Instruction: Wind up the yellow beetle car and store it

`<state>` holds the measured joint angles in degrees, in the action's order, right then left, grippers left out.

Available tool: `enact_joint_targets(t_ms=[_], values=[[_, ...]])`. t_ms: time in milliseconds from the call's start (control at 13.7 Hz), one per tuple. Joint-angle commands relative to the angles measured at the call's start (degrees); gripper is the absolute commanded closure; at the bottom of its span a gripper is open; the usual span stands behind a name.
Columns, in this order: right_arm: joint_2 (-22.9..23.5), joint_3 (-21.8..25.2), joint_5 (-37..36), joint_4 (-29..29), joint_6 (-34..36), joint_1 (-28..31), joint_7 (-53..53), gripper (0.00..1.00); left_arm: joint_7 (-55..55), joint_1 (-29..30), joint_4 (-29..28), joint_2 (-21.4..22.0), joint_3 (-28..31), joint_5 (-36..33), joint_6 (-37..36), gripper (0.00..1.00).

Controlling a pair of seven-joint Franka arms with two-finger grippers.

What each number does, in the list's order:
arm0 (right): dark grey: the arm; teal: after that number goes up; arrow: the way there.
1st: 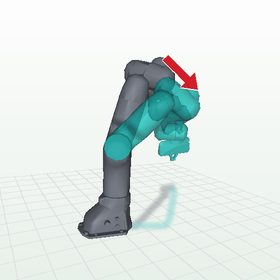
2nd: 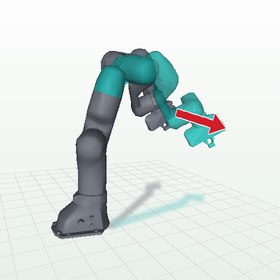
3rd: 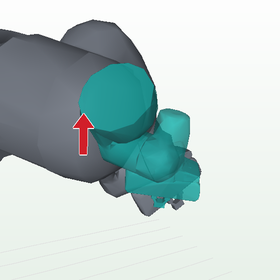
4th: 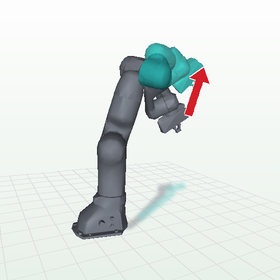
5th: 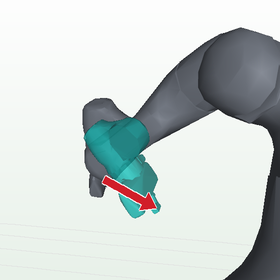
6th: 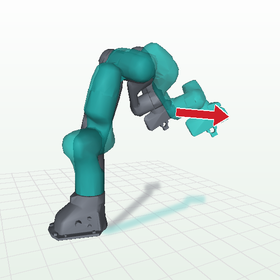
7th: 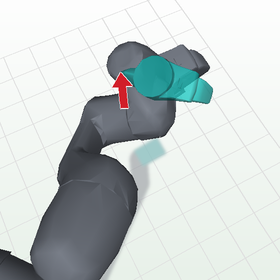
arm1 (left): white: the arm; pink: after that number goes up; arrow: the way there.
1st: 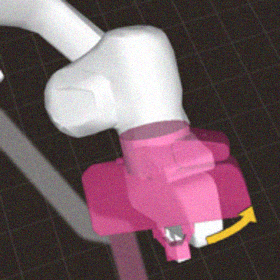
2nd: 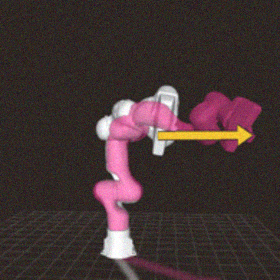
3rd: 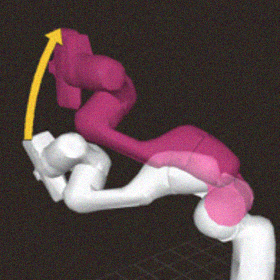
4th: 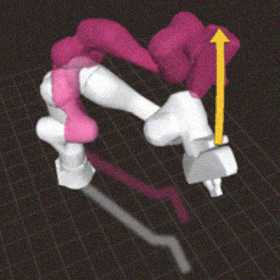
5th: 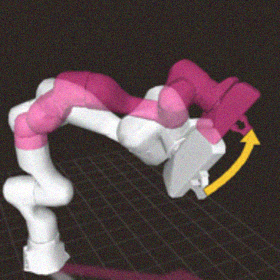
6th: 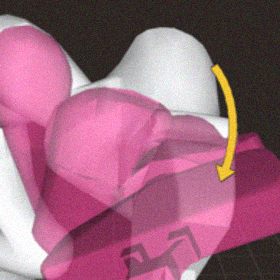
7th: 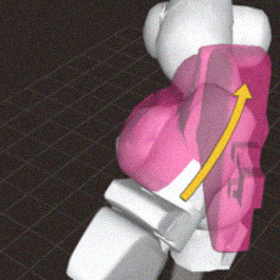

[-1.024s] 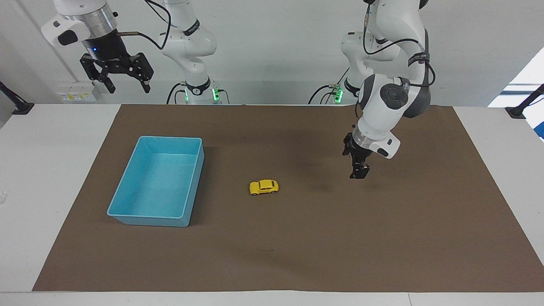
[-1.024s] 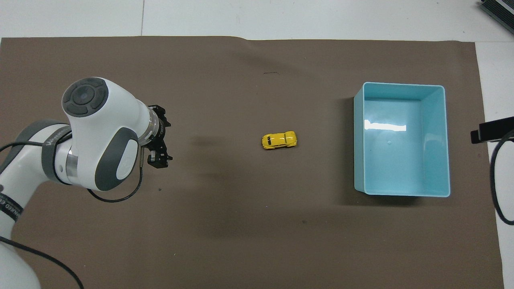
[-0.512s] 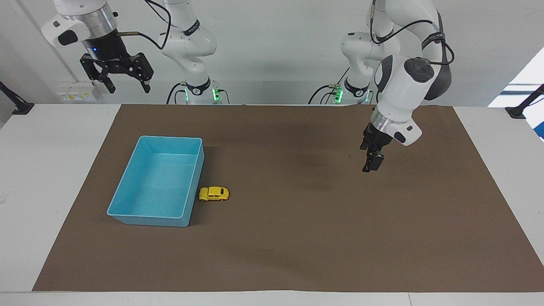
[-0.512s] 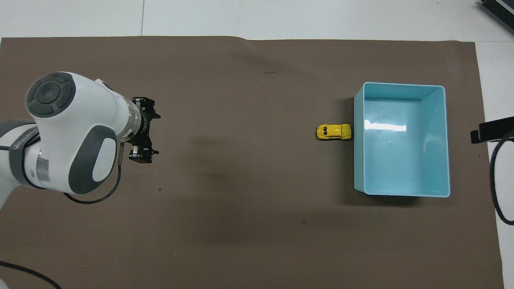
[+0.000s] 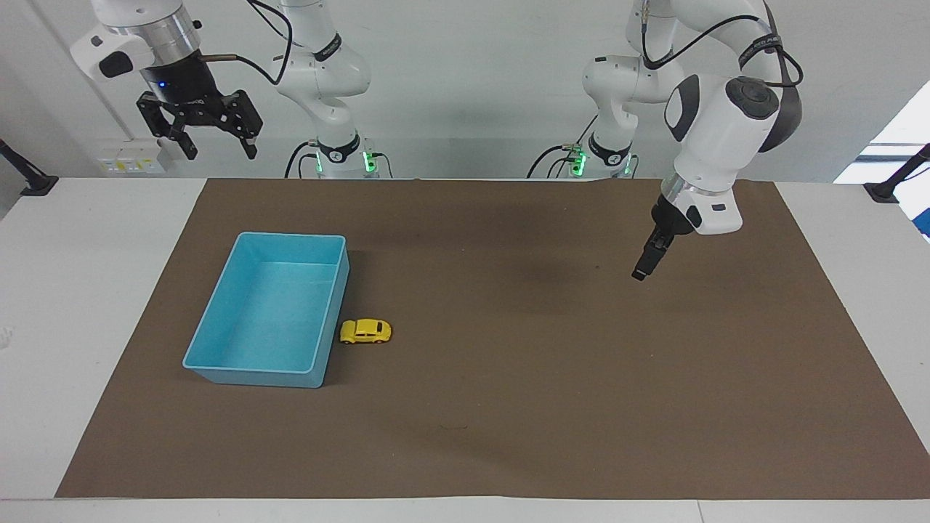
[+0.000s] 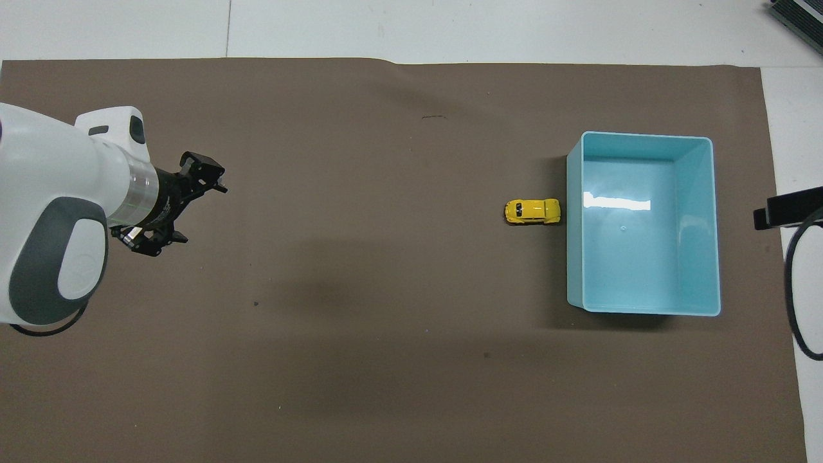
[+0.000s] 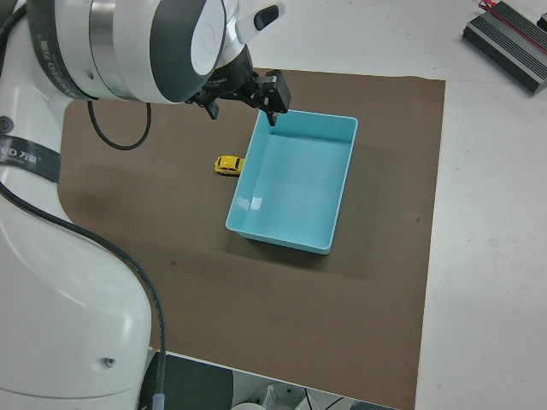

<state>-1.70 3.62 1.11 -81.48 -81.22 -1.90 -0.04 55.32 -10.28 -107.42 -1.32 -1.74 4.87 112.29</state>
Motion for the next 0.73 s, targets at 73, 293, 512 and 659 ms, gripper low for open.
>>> enact_joint_targets(t_ms=[73, 293, 512, 659], values=[[-1.4, -0.1, 0.8, -1.6, -0.4, 0.3, 0.7, 0.00, -20.6, 4.2, -0.1, 2.9, -0.5, -0.5, -6.6, 0.00], [-1.4, -0.1, 0.8, -1.6, -0.4, 0.3, 0.7, 0.00, -32.2, 6.0, -0.2, 3.9, -0.5, -0.5, -7.3, 0.00], [-1.4, -0.1, 0.7, -1.6, -0.3, 0.3, 0.7, 0.00, -47.1, 8.4, -0.1, 5.3, -0.5, -1.1, -8.8, 0.00], [-1.4, 0.0, 0.8, -1.6, -0.4, 0.3, 0.7, 0.00, -52.1, 8.7, 1.2, 6.2, -0.5, -3.6, -11.0, 0.00]])
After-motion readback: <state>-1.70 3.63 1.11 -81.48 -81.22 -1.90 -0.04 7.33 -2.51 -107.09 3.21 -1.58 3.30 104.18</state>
